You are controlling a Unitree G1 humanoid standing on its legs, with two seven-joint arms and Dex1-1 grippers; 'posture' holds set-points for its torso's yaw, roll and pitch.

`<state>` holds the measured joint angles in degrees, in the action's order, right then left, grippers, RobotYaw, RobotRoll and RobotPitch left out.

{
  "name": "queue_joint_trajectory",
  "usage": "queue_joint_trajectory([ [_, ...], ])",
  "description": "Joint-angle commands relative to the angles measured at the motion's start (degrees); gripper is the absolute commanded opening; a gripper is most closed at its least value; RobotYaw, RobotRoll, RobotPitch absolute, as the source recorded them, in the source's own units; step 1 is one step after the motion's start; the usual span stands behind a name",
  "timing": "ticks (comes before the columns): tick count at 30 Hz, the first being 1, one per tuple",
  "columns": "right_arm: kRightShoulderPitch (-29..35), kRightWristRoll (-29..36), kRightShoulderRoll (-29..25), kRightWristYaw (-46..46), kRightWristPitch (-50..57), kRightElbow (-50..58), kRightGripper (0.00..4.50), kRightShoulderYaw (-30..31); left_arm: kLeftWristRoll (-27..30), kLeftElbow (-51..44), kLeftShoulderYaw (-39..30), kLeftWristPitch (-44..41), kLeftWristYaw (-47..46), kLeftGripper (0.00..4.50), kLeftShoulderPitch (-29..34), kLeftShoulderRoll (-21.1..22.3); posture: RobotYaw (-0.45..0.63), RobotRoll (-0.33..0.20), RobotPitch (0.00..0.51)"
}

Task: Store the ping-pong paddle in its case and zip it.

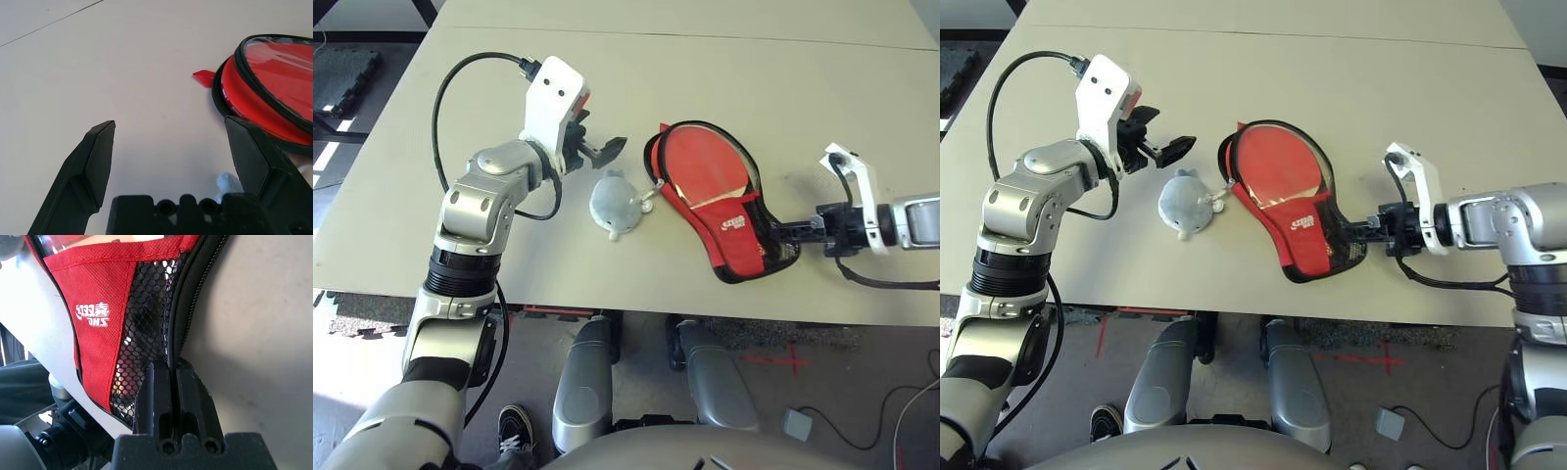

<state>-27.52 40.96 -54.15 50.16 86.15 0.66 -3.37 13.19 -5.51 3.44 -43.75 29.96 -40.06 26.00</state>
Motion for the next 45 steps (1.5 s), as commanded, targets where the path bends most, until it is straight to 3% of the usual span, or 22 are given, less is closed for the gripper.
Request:
queue_joint_trajectory([
  [1,3.1,0.6,-1.7,-0.7,2.8,1.4,0.05,-0.2,-0.6,1.1,1.0,0.7,0.5,4.50,0.9,-0.1,0.02,0.000,0.318],
  [23,16.1,6.5,-10.7,7.0,-1.3,10.0,0.05,-0.3,-0.7,-0.2,1.1,-0.1,0.3,4.50,2.0,-0.2,0.04,0.000,0.324],
  [33,19.6,5.6,-10.6,6.2,-3.9,10.3,0.05,-1.9,-0.9,0.6,1.6,0.4,0.6,4.50,1.5,-0.4,0.03,0.000,0.322],
  [37,20.1,4.5,-11.1,7.7,-9.0,8.2,1.12,-3.9,-0.9,1.1,1.7,0.7,0.8,4.50,1.2,-0.3,0.02,0.000,0.318],
  [42,19.0,0.8,-14.9,13.3,-18.8,2.8,2.96,-3.8,-1.0,1.8,1.7,1.1,1.1,4.50,0.6,0.1,0.02,0.000,0.312],
  [45,14.3,-2.8,-14.5,16.4,-28.7,-3.7,4.10,-3.7,-1.0,2.0,1.3,1.2,1.3,4.50,0.2,0.7,0.03,0.000,0.307],
])
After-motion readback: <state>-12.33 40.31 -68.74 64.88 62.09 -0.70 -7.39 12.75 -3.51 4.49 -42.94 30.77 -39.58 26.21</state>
